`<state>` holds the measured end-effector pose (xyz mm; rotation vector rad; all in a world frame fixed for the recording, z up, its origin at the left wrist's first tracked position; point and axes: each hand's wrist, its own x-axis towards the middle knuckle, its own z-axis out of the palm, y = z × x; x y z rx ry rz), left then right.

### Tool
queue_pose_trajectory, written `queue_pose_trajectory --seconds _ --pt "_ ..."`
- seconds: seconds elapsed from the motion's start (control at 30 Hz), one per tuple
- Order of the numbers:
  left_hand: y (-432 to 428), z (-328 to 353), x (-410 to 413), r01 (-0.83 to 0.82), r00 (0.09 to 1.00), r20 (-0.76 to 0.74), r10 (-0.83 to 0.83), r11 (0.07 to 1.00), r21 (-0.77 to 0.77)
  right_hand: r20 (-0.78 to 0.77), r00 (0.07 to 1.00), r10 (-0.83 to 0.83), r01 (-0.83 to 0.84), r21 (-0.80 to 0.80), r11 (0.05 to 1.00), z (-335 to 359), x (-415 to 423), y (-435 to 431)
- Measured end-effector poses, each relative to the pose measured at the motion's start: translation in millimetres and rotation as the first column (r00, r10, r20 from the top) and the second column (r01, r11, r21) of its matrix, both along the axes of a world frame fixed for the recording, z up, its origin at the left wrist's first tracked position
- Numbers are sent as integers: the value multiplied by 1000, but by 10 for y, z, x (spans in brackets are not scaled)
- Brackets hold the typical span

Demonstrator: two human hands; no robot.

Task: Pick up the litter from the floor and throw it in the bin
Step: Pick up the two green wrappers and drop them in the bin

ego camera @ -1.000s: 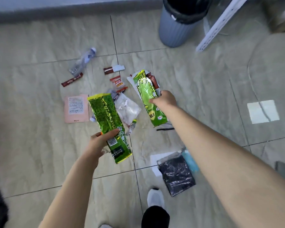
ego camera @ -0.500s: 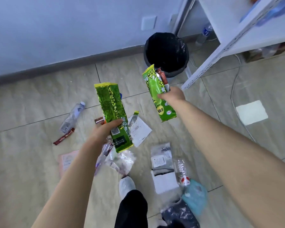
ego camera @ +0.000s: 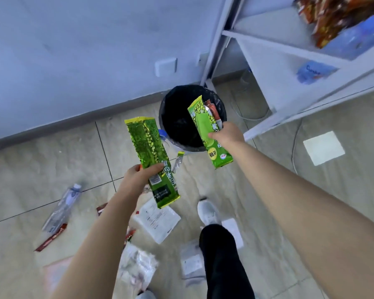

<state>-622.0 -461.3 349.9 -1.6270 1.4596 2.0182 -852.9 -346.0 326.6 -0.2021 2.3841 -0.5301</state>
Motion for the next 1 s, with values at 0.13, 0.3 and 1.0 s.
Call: queue_pose_trajectory --seconds 0.13,0.3,1.0 --pt "-10 -269 -791 -26 1000 13 26 1000 -6 -33 998 56 -55 51 997 -292 -589 -169" --pt "22 -711 -1606 -27 999 38 31 996 -86 -35 989 143 -138 124 983 -732 -1009 -223" --pt "-211 -832 -988 354 914 334 -232 859 -371 -7 938 347 -343 146 928 -635 -732 -391"
